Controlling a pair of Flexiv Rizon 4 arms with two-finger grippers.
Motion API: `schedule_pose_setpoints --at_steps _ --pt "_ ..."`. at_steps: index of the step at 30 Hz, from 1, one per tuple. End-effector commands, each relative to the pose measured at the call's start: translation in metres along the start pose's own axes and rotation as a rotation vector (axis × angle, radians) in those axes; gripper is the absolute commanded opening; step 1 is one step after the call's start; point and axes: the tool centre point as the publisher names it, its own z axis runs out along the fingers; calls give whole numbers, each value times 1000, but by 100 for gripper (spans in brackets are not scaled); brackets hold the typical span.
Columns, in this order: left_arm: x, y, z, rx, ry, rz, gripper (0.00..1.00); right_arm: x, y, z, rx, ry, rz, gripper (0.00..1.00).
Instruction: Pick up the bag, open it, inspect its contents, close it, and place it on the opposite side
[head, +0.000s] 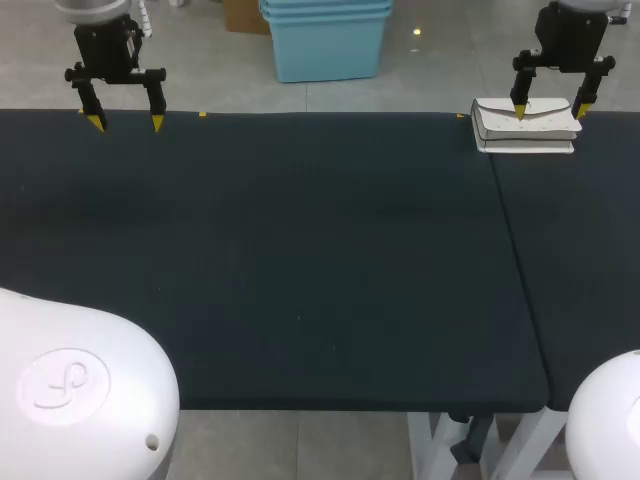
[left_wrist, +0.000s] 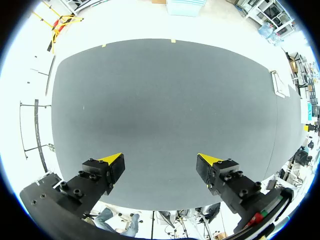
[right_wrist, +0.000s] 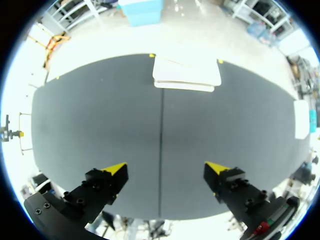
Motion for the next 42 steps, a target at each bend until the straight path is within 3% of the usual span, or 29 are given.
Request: schedule_pose_setpoints --at_steps 1,12,21,27,33,42 --pt "2 0 1 2 -1 20 100 0 0 -1 1 -1 0 100" --pt "19 12 8 92 121 388 100 -29 11 11 16 135 57 100" --pt "48 45 14 281 203 967 100 -66 29 27 -22 290 123 100" --pt "67 63 25 412 270 1309 100 -82 40 43 -29 385 154 100" --pt "79 66 32 540 391 1476 100 -91 49 51 -33 433 176 100" --pt "105 65 43 587 499 1683 100 -102 60 63 -23 507 201 100"
